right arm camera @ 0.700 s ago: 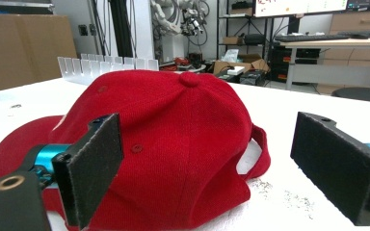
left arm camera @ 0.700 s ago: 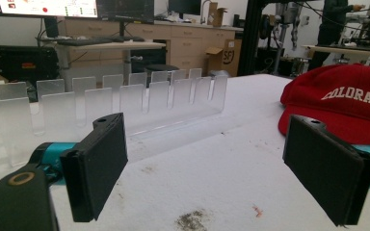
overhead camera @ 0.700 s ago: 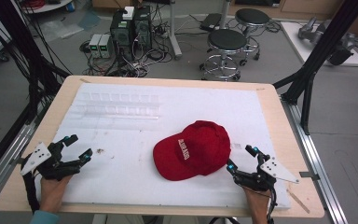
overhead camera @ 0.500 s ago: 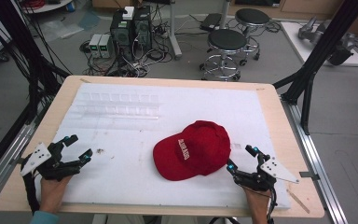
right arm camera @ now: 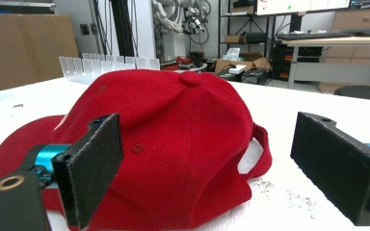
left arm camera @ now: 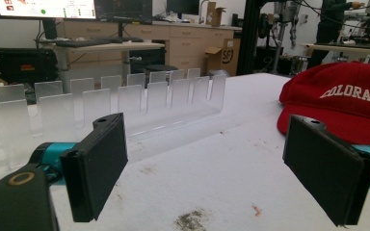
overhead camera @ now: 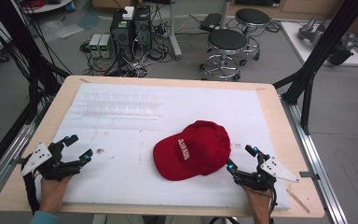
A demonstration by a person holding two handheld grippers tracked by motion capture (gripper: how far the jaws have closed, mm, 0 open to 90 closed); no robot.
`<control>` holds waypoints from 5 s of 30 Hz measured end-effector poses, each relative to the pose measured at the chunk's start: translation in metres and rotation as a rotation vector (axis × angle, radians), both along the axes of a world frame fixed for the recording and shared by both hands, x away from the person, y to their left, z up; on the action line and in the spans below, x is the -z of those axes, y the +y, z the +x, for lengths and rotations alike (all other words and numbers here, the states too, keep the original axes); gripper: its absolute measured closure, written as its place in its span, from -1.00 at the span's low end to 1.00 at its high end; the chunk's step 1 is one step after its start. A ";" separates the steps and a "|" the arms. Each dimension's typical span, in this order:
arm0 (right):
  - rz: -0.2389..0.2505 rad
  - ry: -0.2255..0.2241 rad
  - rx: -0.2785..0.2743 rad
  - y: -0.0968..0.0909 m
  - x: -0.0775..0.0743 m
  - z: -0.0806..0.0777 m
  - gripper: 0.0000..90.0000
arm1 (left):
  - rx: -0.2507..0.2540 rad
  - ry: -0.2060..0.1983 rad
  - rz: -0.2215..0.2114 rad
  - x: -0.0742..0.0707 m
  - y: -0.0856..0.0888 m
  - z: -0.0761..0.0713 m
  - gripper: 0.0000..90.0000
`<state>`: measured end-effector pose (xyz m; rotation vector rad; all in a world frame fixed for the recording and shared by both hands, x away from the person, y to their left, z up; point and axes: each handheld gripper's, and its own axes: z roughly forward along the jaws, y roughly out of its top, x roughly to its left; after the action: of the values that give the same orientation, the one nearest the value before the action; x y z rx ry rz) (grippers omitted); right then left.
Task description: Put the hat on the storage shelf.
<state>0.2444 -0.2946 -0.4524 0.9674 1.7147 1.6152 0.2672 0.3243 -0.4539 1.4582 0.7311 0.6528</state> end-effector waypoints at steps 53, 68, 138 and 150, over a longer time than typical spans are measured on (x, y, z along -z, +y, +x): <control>-0.234 0.281 -0.307 0.021 -0.052 0.103 -0.77 | -0.003 0.000 0.005 0.000 -0.001 0.000 -0.63; -0.215 0.385 -0.335 0.028 -0.030 0.110 -0.63 | -0.002 -0.002 0.007 0.000 -0.001 0.000 -0.63; -0.018 0.205 -0.620 0.112 -0.129 0.072 0.83 | 0.008 0.008 -0.001 -0.001 0.000 0.001 -0.64; -0.023 0.192 -0.691 0.140 -0.138 0.077 0.82 | 0.099 0.013 0.007 -0.028 -0.006 0.000 -0.65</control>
<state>0.3210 -0.1545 -0.3149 0.5488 2.3675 1.9488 0.2673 0.3181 -0.4264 1.4966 0.6632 0.5711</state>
